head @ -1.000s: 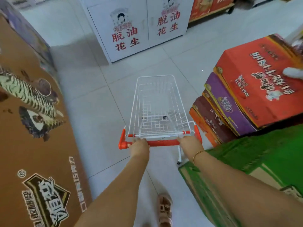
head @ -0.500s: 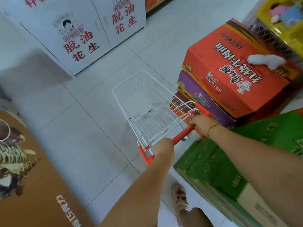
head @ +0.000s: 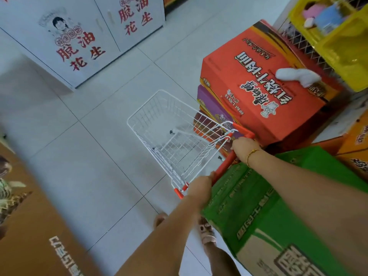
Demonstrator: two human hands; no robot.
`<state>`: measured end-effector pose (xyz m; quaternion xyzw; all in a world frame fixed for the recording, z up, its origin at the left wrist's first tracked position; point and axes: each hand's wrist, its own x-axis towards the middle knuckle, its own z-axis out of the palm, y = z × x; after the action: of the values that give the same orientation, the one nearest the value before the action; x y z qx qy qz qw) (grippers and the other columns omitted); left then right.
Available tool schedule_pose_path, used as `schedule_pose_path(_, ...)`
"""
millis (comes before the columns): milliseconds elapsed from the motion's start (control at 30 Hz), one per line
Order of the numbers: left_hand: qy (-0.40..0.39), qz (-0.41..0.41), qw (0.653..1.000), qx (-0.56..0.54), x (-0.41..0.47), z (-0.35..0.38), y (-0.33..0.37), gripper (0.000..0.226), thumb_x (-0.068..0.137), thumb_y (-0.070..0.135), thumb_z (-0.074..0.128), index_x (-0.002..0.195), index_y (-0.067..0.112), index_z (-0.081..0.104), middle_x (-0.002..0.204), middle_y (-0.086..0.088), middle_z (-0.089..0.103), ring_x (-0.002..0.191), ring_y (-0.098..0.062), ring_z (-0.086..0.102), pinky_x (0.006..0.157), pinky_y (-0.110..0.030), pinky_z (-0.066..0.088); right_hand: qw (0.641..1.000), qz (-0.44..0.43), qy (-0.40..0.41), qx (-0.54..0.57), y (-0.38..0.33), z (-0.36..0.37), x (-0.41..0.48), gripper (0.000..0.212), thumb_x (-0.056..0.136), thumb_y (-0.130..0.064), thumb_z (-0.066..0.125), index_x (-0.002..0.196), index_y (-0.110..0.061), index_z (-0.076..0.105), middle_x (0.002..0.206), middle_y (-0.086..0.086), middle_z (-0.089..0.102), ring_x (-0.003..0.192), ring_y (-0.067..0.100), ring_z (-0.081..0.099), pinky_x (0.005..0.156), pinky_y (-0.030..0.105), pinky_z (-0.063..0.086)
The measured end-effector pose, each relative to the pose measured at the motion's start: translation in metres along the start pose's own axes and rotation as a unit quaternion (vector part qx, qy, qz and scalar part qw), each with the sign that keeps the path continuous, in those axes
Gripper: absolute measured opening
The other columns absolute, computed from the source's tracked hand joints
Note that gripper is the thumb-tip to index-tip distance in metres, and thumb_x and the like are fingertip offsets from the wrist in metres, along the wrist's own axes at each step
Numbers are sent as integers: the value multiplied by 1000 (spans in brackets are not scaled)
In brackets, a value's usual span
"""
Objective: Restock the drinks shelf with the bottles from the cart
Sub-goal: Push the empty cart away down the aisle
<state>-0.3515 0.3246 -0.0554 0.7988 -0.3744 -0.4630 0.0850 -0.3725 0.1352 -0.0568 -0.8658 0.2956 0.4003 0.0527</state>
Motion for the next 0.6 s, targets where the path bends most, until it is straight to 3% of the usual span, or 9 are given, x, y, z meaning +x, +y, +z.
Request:
schedule_pose_path(167,-3,-2,1000,-1,-8,1,12,49,98,8,34,143,29,33,98,-8,57,97,-28,63,94,-36,47,999,20,-37,-32,9,5,-5,38,96,-2,33,130,-1,50,138,17,48,127,32,46,102,40,40)
schedule_pose_path(267,10,-12,1000,-2,-6,3,18,57,95,0,36,144,30,32,114,-14,60,100,-28,62,96,-36,46,995,27,-83,-53,13,1,-9,39,95,-2,38,134,-1,46,139,17,46,128,32,45,104,41,39)
schedule_pose_path(467,20,-26,999,-25,-4,9,16,65,87,-9,41,141,28,39,117,-11,61,103,-27,61,98,-37,47,991,8,-113,-72,10,1,-15,38,95,-5,45,132,2,47,134,16,51,123,30,51,103,39,43)
schedule_pose_path(600,31,-57,993,-100,-24,12,4,49,90,0,44,134,21,49,119,-10,63,103,-26,62,97,-36,48,990,-4,-111,-85,1,-4,-43,39,95,-8,46,133,0,45,131,14,55,118,27,55,98,34,44)
